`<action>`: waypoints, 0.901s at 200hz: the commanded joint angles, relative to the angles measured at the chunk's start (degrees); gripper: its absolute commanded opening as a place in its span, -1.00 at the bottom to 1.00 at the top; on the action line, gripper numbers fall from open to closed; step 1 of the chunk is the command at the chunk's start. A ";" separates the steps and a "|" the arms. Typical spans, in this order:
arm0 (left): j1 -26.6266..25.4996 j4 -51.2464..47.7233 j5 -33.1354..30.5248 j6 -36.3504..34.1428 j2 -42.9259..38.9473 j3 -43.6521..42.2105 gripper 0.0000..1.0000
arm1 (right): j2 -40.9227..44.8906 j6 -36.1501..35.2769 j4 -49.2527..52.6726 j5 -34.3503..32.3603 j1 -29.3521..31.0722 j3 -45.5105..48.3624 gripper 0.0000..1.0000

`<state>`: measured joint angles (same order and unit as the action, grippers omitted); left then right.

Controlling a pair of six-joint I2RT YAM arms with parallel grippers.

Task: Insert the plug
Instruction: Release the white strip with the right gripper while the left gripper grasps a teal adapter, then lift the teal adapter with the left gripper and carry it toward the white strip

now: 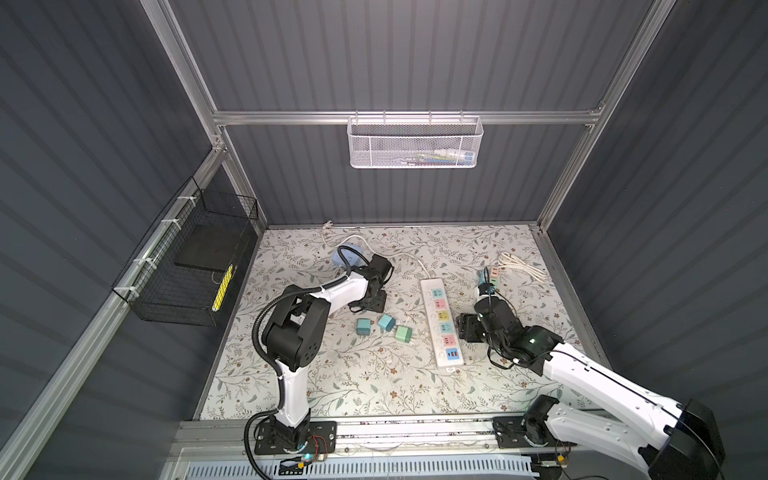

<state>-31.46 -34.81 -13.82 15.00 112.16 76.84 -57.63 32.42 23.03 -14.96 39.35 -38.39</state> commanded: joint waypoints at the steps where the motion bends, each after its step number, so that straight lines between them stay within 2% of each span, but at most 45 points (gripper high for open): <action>1: -0.18 -3.22 0.99 -1.78 0.21 1.64 0.33 | -1.45 -1.05 -2.54 0.96 -0.24 -0.50 0.42; 11: -0.18 -3.38 1.49 -1.59 -0.20 1.54 0.27 | -2.23 -0.96 -3.26 1.73 -0.32 -0.45 0.41; 56: 0.22 -2.00 1.24 -0.19 -0.26 0.62 0.25 | -6.05 -1.47 -4.60 6.92 -0.42 -2.52 0.41; 104: 2.00 0.27 5.04 0.59 -0.38 -0.49 0.38 | -8.17 -1.64 -4.00 8.03 -0.38 -3.15 0.41; 127: 3.16 -0.09 7.77 0.21 0.88 0.17 0.24 | -7.56 -1.17 -4.72 8.63 -0.40 -1.87 0.41; 151: 3.24 -1.58 7.00 -0.18 1.65 0.91 -0.05 | -6.97 -0.92 -4.69 8.80 -0.39 -1.08 0.41; 180: 3.18 -2.97 5.53 -0.88 1.78 1.15 -0.06 | -6.81 -0.98 -4.81 8.52 -0.40 -0.75 0.41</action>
<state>-28.23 -34.92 -8.05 15.16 112.49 76.86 -65.14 31.27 18.59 -6.57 39.24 -39.97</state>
